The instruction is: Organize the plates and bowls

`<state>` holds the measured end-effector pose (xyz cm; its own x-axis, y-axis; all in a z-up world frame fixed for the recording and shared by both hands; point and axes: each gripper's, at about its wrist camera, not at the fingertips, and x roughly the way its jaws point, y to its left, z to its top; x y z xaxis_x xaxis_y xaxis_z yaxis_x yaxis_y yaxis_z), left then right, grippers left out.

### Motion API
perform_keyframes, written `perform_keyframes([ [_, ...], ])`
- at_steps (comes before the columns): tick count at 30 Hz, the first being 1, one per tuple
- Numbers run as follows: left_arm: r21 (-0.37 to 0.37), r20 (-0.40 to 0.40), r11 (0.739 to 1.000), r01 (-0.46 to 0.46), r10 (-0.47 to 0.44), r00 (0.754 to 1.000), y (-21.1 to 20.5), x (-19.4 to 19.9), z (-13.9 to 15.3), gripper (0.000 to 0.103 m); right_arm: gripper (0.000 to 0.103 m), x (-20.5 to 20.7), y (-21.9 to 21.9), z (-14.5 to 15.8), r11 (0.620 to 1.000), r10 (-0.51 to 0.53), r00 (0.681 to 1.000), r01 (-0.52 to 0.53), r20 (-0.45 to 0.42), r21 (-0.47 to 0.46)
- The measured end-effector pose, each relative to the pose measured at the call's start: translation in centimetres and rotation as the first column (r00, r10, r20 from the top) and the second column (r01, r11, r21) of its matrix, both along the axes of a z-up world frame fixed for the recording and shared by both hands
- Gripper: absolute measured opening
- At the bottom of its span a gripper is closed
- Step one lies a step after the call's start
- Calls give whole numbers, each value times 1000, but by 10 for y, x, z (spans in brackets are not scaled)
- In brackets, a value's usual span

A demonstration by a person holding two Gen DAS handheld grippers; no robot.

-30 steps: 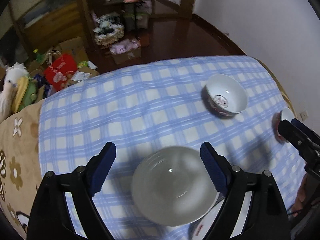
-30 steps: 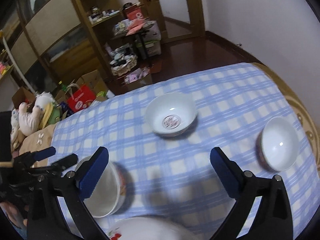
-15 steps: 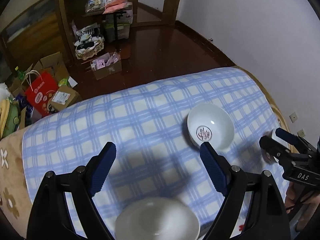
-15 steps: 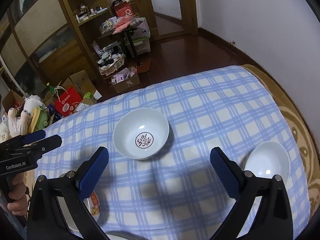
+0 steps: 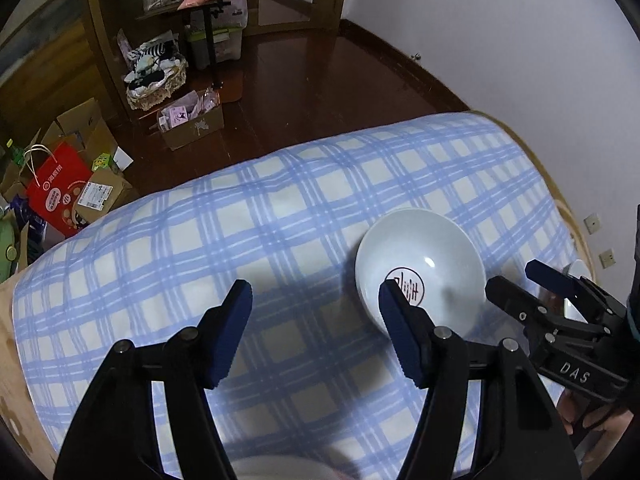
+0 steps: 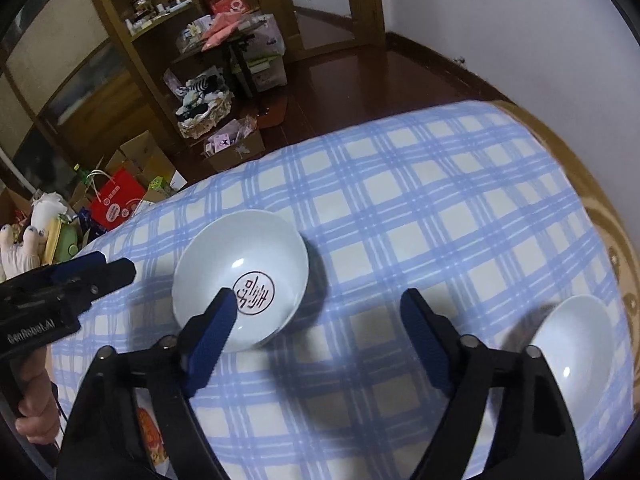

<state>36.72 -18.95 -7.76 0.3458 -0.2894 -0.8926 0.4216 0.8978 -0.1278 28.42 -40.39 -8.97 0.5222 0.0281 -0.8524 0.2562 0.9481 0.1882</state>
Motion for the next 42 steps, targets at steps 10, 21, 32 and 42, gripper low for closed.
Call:
perform_keyframes([
  [10,19,-75,1000,-6,7,997,-25,10,-33,57,55,18,-2,-23,999,10,999,-8,-52,45],
  [21,-2,-142,1000,-22,21,990,-36,4,-58,9,15,23,8,-41,992,38,998,-30,-57,123],
  [32,0,-134,1000,-16,16,991,-32,-18,-47,10,11,6,16,-31,995,4,999,1,-53,95],
  [42,-18,-100,1000,-13,11,995,-14,-50,-7,10,11,-29,32,8,998,27,1000,-26,-7,55],
])
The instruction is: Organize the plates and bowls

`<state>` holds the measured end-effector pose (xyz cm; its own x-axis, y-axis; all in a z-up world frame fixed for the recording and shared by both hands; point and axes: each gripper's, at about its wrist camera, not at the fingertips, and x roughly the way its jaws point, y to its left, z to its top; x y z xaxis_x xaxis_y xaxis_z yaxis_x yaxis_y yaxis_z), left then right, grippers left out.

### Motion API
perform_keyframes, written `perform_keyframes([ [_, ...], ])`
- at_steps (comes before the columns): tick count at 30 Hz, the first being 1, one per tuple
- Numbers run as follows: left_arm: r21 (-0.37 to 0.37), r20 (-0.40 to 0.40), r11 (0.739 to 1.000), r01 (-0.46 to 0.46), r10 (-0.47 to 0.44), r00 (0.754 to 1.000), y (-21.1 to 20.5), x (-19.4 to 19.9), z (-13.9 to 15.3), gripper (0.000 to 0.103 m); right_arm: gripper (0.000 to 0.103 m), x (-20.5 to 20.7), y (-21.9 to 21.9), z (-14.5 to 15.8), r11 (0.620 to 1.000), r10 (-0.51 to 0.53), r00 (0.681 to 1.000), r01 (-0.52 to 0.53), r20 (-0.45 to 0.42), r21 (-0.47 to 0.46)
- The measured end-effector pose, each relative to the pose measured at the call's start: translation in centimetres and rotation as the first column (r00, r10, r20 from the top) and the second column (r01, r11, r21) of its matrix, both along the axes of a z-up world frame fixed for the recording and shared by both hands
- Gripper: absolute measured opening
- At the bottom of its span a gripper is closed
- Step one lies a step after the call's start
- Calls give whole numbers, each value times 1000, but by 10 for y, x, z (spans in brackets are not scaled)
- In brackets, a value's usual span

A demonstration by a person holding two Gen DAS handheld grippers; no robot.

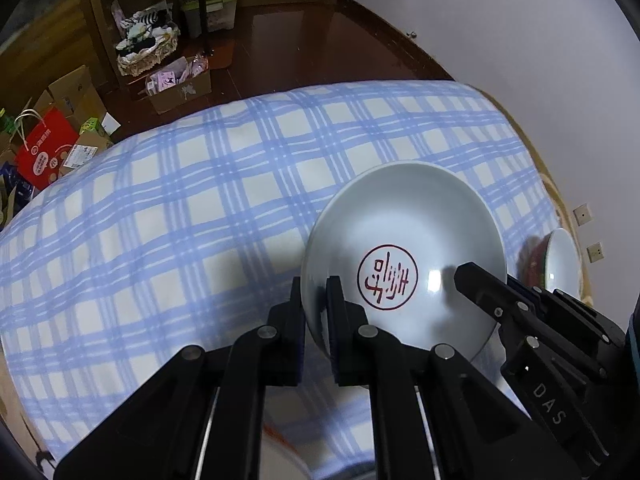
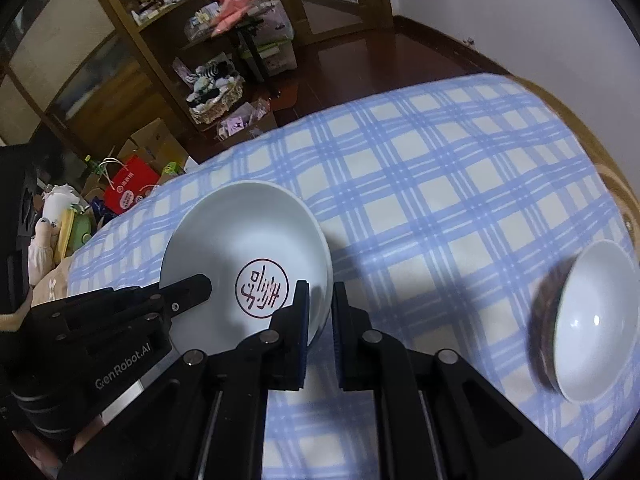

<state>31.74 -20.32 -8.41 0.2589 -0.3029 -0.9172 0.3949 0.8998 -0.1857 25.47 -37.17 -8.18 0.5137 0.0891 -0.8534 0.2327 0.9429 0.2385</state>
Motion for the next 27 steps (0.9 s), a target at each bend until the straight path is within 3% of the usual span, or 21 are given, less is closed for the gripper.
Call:
perform_keyframes([
  [13,11,71,1000,-23,22,997,43,-47,61,10,11,-43,35,57,999,37,996,-38,76,16],
  [27,30,89,997,-76,73,993,96,-101,75,10,11,-93,82,66,995,69,987,-78,147,56],
])
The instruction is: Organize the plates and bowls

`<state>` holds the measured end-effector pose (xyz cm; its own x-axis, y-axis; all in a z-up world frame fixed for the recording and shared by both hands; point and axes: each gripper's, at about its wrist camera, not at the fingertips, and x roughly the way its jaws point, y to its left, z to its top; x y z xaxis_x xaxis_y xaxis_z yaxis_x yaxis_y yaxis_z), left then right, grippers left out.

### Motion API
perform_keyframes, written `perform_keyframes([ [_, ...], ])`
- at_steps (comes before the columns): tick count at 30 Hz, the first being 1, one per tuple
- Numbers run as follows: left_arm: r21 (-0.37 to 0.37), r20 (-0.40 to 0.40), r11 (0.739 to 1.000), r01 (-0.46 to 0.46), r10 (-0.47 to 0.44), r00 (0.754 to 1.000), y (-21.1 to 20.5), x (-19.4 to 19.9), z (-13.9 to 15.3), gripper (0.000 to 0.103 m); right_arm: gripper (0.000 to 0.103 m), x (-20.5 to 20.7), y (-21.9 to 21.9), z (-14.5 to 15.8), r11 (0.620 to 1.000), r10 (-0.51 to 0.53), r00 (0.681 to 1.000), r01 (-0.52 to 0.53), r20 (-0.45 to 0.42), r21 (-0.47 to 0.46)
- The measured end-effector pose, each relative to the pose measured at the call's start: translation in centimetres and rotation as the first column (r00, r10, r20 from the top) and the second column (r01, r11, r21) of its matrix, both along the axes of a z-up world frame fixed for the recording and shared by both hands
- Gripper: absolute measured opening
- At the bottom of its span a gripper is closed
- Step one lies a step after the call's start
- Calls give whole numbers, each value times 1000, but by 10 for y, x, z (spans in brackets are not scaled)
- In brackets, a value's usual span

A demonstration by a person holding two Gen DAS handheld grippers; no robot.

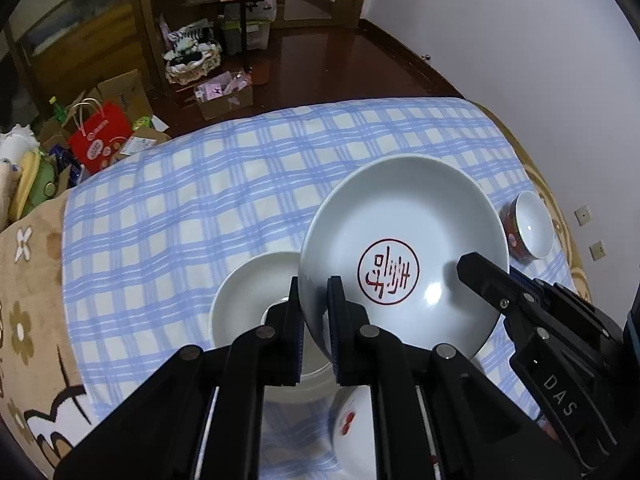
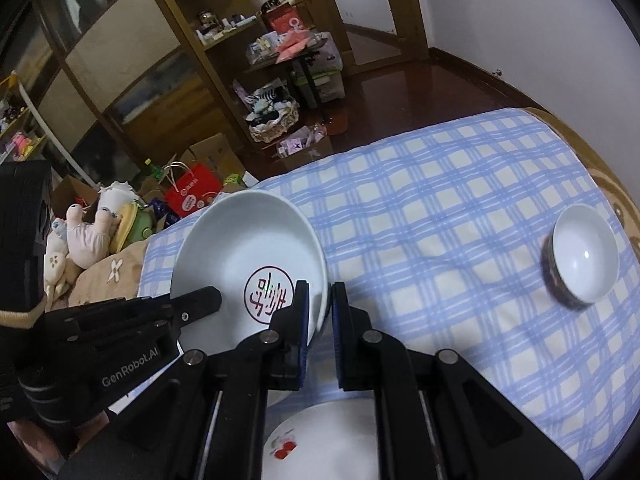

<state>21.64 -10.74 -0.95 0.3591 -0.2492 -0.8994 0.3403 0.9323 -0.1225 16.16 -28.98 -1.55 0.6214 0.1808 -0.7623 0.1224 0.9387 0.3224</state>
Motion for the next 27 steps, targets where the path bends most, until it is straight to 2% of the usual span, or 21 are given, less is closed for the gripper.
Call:
perform_keyframes([
  [7,-24,7,999,-33,34,999,23,-12,1,10,11,-9,19,-6,999,38,999,-38,4,8],
  [20,-69,-17,994,-87,86,996,53,-14,-19,10,12,-10,42,-20,997,77,997,-77,3,10],
  [27,-56,-1,994,-90,90,996,57,-16,-27,10,12,-11,48,-30,997,80,997,-80,2,16],
])
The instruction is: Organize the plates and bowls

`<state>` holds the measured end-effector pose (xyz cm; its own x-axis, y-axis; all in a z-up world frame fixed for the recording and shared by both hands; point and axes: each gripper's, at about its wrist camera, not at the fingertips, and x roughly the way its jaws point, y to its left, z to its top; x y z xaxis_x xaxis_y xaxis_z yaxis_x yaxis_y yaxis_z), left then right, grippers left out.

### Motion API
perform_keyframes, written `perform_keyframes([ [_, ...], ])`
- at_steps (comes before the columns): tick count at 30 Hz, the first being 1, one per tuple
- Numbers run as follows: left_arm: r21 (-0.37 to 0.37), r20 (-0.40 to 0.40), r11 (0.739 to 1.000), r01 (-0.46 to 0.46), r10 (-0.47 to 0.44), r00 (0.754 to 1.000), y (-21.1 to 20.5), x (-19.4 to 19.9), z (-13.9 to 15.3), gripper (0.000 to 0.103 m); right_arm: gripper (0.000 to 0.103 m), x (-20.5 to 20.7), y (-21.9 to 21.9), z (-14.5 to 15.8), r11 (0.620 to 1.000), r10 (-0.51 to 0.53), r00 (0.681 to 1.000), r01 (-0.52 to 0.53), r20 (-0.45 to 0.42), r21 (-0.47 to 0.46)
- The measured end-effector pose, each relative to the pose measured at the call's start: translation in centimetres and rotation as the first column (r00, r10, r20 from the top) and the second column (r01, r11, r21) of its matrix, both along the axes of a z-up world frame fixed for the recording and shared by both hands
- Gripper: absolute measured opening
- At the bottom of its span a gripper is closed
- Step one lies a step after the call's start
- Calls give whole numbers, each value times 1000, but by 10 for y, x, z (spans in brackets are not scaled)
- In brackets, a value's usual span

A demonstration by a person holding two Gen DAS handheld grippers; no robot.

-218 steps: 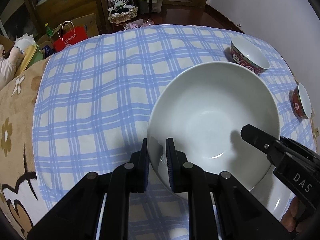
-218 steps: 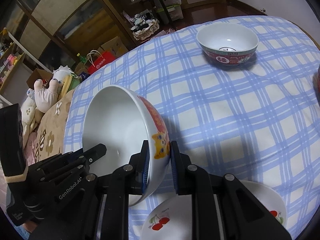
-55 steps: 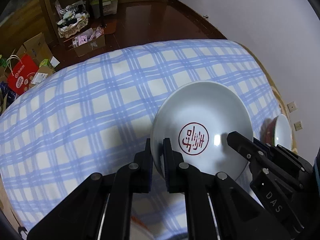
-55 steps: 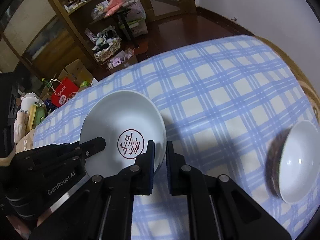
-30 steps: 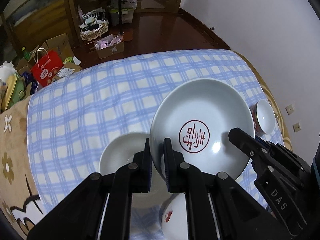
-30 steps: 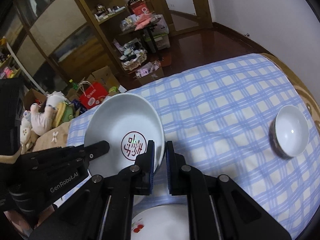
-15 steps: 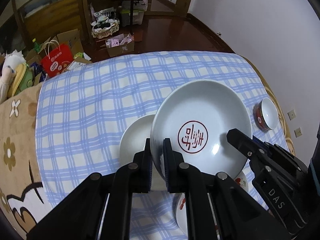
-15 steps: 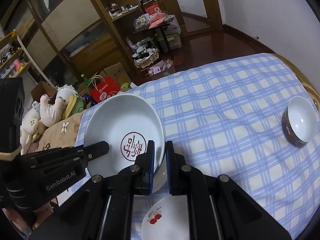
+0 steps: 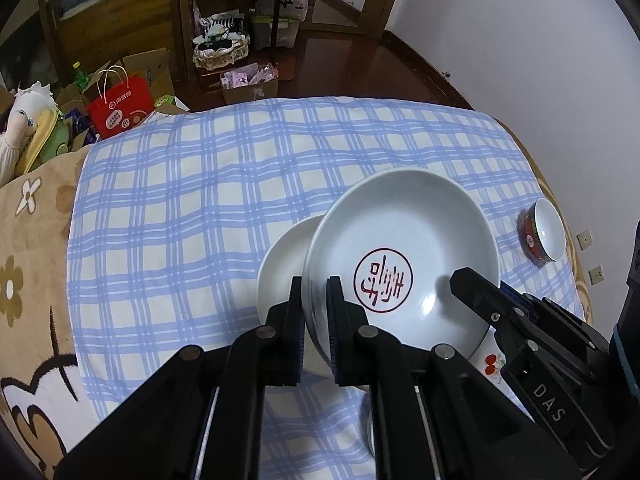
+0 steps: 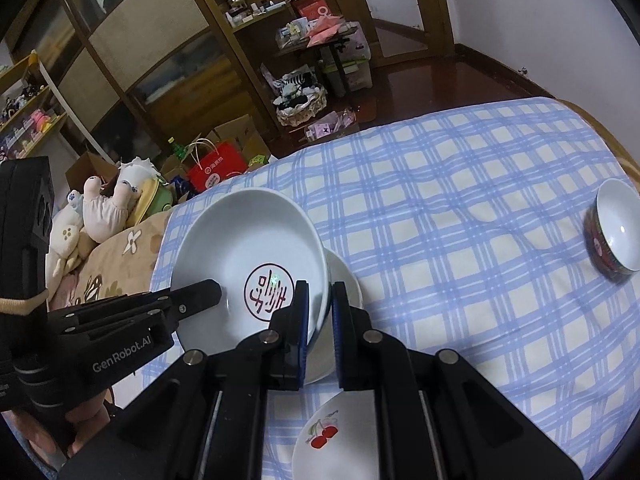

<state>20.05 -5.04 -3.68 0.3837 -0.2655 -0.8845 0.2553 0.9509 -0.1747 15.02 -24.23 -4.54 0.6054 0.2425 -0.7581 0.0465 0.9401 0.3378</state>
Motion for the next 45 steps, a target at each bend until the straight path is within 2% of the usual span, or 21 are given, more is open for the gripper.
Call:
perform_keyframes([
  [8,-54,-20,998,-26,25,999,17,-5,-20,10,12,2,8,-19,1000,25,999,-24,-33,18],
  [15,-55,11,998,-43,43,999,22,-8,-32,10,12,3,18,-26,999,39,999,-39,-34,-15],
  [20,-47,-9,998,-31,31,999,18,-3,-44,10,12,5,21,-37,998,32,998,-35,-54,-51],
  [34,-68,-33,998,-17,15,999,19,-5,-55,10,12,3,25,-39,994,25,999,-29,-38,-105],
  [45,-89,-54,996,-16,11,998,22,0,-59,10,12,4,23,-46,995,31,998,-35,-52,-89],
])
